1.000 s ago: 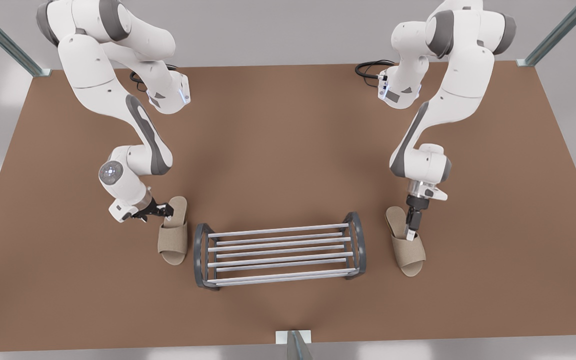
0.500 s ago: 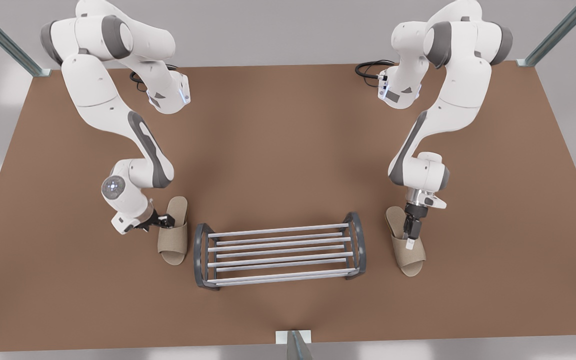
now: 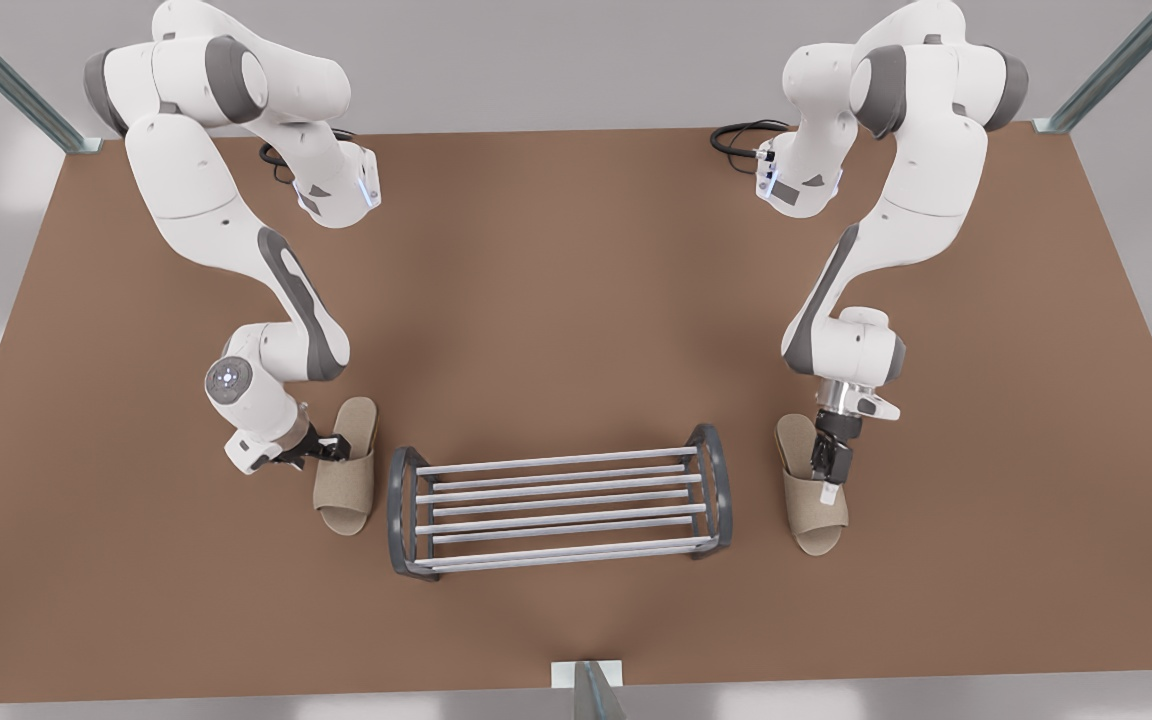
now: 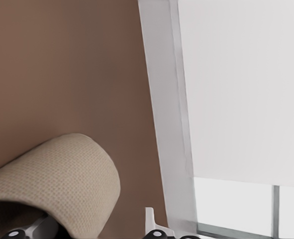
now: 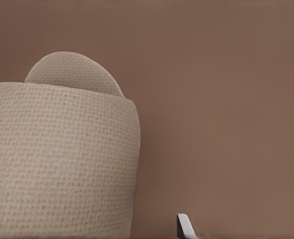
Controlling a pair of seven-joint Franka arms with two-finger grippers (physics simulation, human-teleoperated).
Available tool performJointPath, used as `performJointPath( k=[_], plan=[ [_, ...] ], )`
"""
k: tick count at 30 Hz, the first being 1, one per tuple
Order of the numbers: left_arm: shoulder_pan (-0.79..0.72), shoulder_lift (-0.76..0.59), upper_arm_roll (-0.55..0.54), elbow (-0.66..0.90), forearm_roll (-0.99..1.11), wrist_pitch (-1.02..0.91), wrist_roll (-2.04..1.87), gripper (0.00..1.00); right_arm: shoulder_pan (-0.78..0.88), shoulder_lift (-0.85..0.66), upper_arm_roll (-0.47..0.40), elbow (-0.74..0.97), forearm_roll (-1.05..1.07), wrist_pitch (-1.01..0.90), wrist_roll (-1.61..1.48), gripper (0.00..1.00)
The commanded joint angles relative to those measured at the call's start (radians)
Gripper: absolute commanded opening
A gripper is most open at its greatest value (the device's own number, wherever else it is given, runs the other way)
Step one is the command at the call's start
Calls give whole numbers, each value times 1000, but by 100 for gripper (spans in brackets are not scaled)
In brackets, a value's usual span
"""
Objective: Place the right shoe on the shoe rack with the right arm, and place the left shoe on the shoe rack with the left arm
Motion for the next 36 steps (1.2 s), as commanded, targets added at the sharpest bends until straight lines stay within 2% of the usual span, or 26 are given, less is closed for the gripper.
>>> performJointPath(
  k=[1, 3, 6, 9, 10, 13, 16, 17, 18, 21, 24, 25, 26, 27, 29, 31, 32, 36],
  plan=[
    [-1, -1, -2, 2, -180, -1, -72, 88, 0, -19, 4, -4, 1, -8, -11, 68],
    [-1, 1, -4, 23, -180, -1, -72, 88, 0, -42, 4, -8, -1, -16, -14, 54],
    [-2, 7, -14, 48, -180, -1, -77, 88, -2, -72, 12, -1, -1, -56, -49, 21],
    [-1, 13, -14, 52, -180, -1, -79, 88, -2, -83, 12, 5, -1, -56, -95, 21],
    [-1, 14, -14, 52, -180, -1, -79, 77, -7, -103, 12, 4, 1, -58, -110, 21],
    [-1, 16, -14, 52, -180, -1, -79, 75, -19, -167, 12, -8, 1, -64, -184, 21],
    [1, 28, -16, 55, -180, -1, -80, 75, -10, -382, 15, 43, 7, -390, -216, 21],
    [1, 30, -16, 59, -180, -1, -97, 75, 26, -431, 13, 128, 71, -571, -213, 21],
    [1, 30, -16, 59, -180, -1, -102, 75, 49, -433, 13, 189, 75, -649, -195, 21],
    [1, 30, -16, 59, -180, -1, -102, 75, 202, -424, 13, 312, 76, -735, 78, 21],
    [1, 28, -16, 72, -180, -1, -160, 75, 374, -379, 13, 398, 75, -740, 402, 21],
    [1, 28, -16, 72, -180, -1, -161, 72, 409, -338, 13, 442, 70, -740, 469, 21],
    [1, 28, -16, 72, -180, -1, -166, 62, 435, -296, 13, 485, 62, -739, 506, 21],
    [1, 25, -16, 72, -180, -1, -212, 47, 458, -255, 12, 541, 61, -736, 537, 21],
    [1, 14, -16, 75, -177, 1, -273, 41, 490, -141, 12, 656, 45, -728, 586, 21],
    [5, 4, -16, 75, -177, 9, -307, 28, 491, -29, 2, 786, 18, -726, 581, 21],
    [10, -2, -16, 75, -175, 12, -312, 24, 489, -16, 1, 792, 16, -708, 580, 21],
    [11, -67, -17, 74, -172, 93, -361, 21, 480, 20, -31, 792, -17, -659, 565, 21]
  ],
)
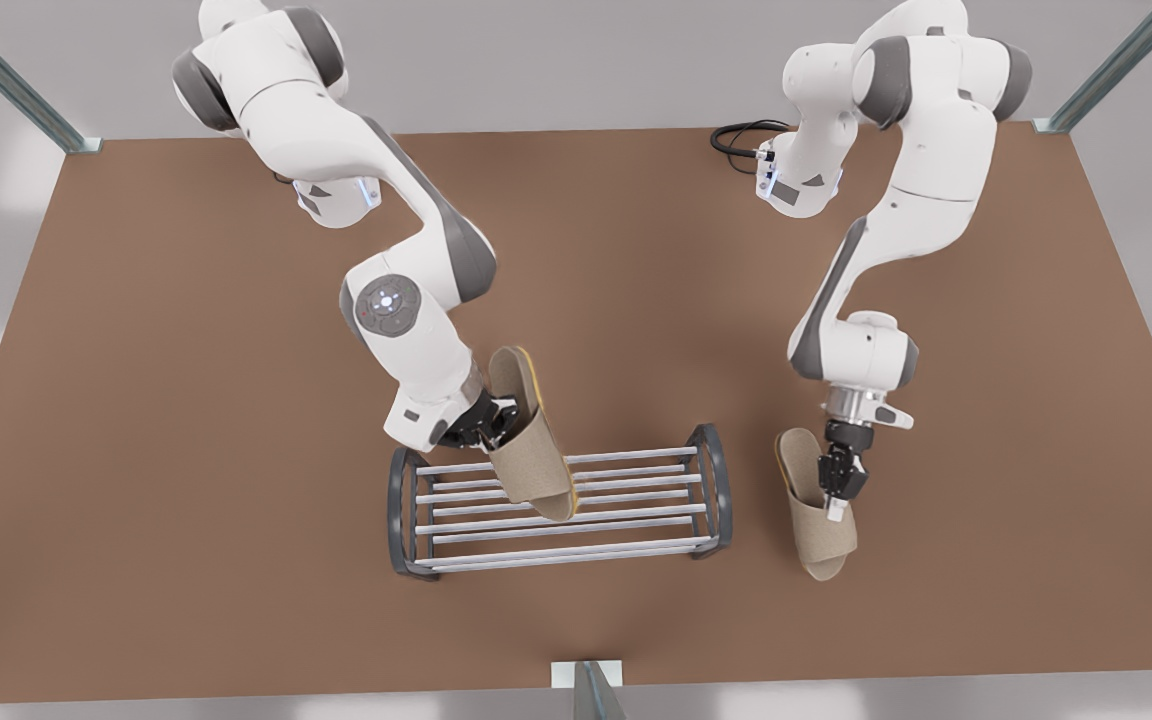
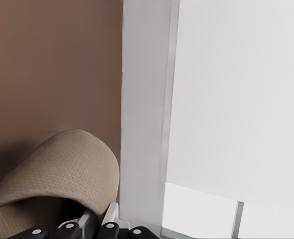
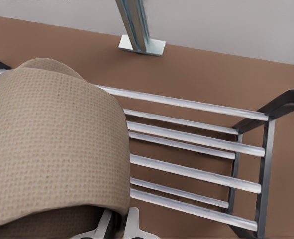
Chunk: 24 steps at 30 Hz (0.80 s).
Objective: Place the right shoe on the shoe rack with the right arm, and place the left shoe on the shoe rack with the left arm
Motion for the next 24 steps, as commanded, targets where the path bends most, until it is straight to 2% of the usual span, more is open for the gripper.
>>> performJointPath(
  k=[1, 3, 8, 11, 13, 14, 15, 17, 20, 24],
  plan=[
    [-2, -37, -2, 0, -172, 96, -196, 21, -2, 8, -8, 3, -28, 16, 301, 21],
    [-2, -114, -25, 0, -172, 217, -233, 21, -8, 37, -22, 4, -36, 53, 260, 21],
    [-8, -420, -86, 48, -178, 704, -279, 21, -11, 66, -22, 3, -68, 91, 255, 21],
    [-72, -465, -126, 89, -177, 781, -282, 21, -13, 102, -22, 0, -68, 137, 257, 21],
    [-166, -474, -146, 106, -174, 818, -281, 21, -13, 108, -22, -3, -68, 147, 258, 21],
    [-213, -474, -146, 109, -137, 830, -281, 21, -14, 109, -20, -3, -65, 148, 255, 43],
    [-262, -471, -150, 121, -134, 836, -281, 21, -18, 109, -20, -13, -65, 170, 255, 100],
    [-328, -473, -152, 155, -135, 843, -282, 21, -18, 111, -20, -16, -67, 174, 255, 100],
    [-344, -430, -187, 233, -135, 853, -284, 21, -15, 109, -20, -16, -70, 174, 260, 100],
    [-402, -405, -203, 264, -138, 853, -297, 21, -19, 106, -20, -14, -70, 173, 257, 100]
  ],
)
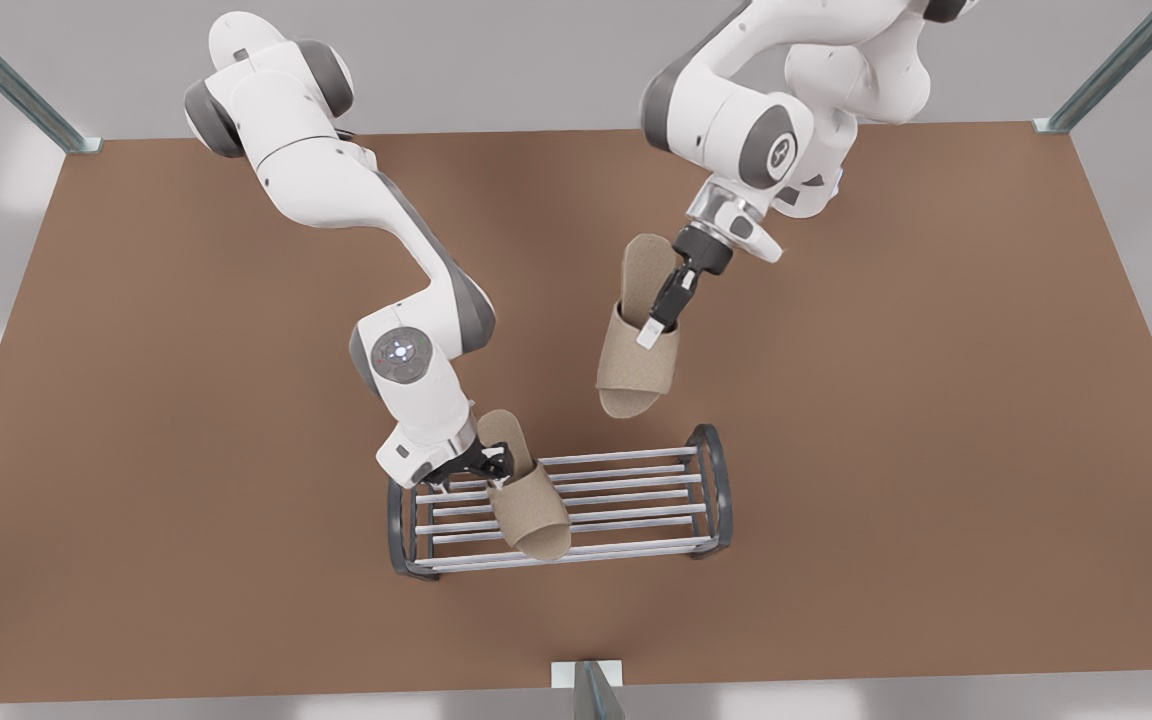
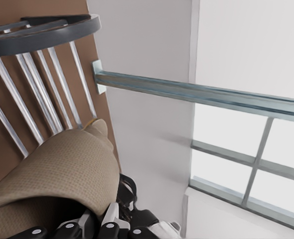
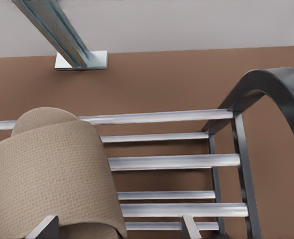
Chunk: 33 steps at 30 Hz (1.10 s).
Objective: Place the right shoe on the shoe rack with the right arm, and place the left shoe on the shoe rack with the left arm
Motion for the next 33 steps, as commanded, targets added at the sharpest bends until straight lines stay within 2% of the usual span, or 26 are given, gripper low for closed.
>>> performJointPath(
  k=[1, 5, 9, 12, 14, 16, 18, 19, 27, 28, 29, 33],
  plan=[
    [-6, 11, -3, 17, -138, 32, -95, 21, -3, -3, 0, 1, 25, 18, 18, 100],
    [-53, 51, -9, 28, -137, 32, -98, 21, -32, -21, 0, 8, 26, 3, 1, 100],
    [-46, 218, 0, 195, -56, 27, -96, 21, -52, -83, 4, 8, 35, -107, -19, 100],
    [-46, 304, 16, 270, -10, 22, -96, 21, 6, -227, 15, 13, 45, -351, 50, 100],
    [-46, 350, 17, 315, 21, 10, -96, 21, -6, -333, 11, 16, 43, -639, -3, 100],
    [-40, 362, 19, 333, 23, 9, -96, 21, -139, -370, 3, 14, 32, -907, -255, 100],
    [-27, 369, 19, 333, 46, -5, -95, 21, -214, -361, 1, 7, 25, -910, -344, 100],
    [-17, 369, 39, 333, 72, -76, -95, 21, -213, -361, 3, 8, 5, -910, -345, 100],
    [-9, 402, 43, 330, 116, -113, -93, 23, -222, -362, 1, 19, 9, -908, -350, 100],
    [-4, 404, 43, 329, 116, -113, -92, 60, -222, -362, 1, 19, 11, -908, -350, 100],
    [-4, 415, 43, 327, 118, -113, -92, 80, -224, -361, 3, 19, 11, -907, -350, 100],
    [-4, 433, 43, 327, 118, -113, -92, 84, -225, -359, 3, 19, 17, -901, -350, 100]
  ],
)
